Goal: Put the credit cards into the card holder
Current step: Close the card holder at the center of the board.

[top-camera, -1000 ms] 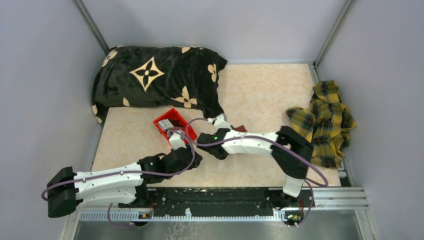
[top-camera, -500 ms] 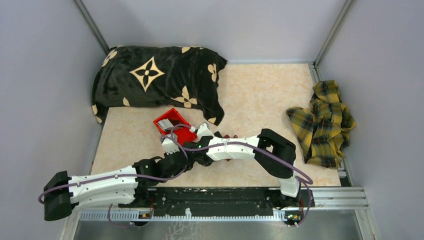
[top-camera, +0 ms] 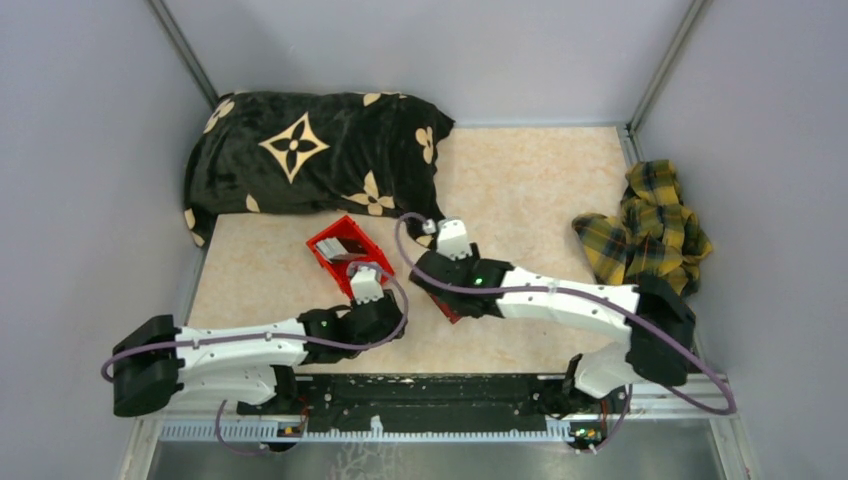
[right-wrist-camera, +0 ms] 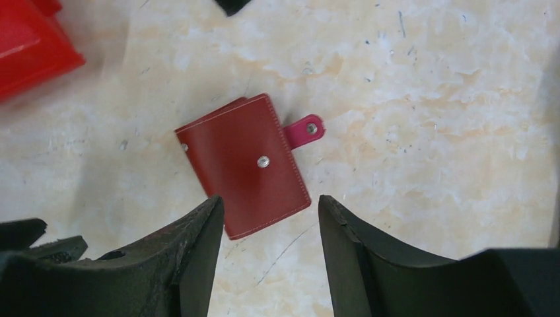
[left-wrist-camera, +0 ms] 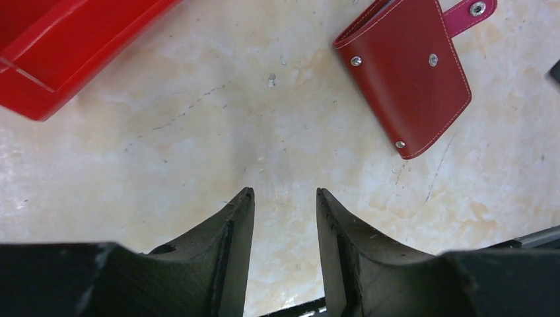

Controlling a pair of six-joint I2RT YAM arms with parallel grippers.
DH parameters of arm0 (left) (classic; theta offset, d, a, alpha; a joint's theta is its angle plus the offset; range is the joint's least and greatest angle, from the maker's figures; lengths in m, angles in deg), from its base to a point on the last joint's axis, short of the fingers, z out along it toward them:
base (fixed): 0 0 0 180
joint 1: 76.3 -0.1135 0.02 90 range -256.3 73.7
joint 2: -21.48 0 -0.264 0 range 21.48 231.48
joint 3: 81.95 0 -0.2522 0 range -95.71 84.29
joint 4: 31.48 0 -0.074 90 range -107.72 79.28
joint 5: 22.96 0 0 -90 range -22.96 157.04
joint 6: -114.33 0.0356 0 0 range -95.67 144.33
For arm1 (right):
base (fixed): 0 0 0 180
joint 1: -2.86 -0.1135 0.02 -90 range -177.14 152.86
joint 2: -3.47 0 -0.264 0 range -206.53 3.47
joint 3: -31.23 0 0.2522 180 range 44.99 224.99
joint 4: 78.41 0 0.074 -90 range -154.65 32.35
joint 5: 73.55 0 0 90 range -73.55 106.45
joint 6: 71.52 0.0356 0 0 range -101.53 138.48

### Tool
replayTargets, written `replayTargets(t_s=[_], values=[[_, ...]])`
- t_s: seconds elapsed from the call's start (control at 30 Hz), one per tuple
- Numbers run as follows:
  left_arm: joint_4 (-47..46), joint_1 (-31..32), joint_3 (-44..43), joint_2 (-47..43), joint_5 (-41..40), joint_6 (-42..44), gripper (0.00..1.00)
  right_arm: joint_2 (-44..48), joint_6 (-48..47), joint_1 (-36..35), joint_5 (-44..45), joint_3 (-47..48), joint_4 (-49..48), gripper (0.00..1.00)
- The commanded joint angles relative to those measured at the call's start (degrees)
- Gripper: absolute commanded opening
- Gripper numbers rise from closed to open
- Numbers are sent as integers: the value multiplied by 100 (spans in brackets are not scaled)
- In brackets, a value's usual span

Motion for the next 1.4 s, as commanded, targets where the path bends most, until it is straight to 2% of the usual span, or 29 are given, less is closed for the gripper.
replayTargets(t_s=[0.0, 0.2, 0.4, 0.87, 1.37], values=[[-390, 3, -420, 553, 80, 412, 46, 862, -509, 852, -780, -683, -1246, 55], [-765, -10, -828, 1344, 96, 757, 46, 1197, -912, 1927, -1971, -1354, -2006, 54], [-915, -263, -1122, 1952, 410, 990, 47, 1050, -1090, 2517, -2748, -1602, -2531, 52], [-1419, -706, -1172, 2476, 1023, 1218, 47, 630, -1232, 3193, -3724, -1931, -3282, 46], [-1517, -885, -1252, 2794, 1210, 1264, 47, 331, -1236, 3588, -4530, -2197, -3848, 34]])
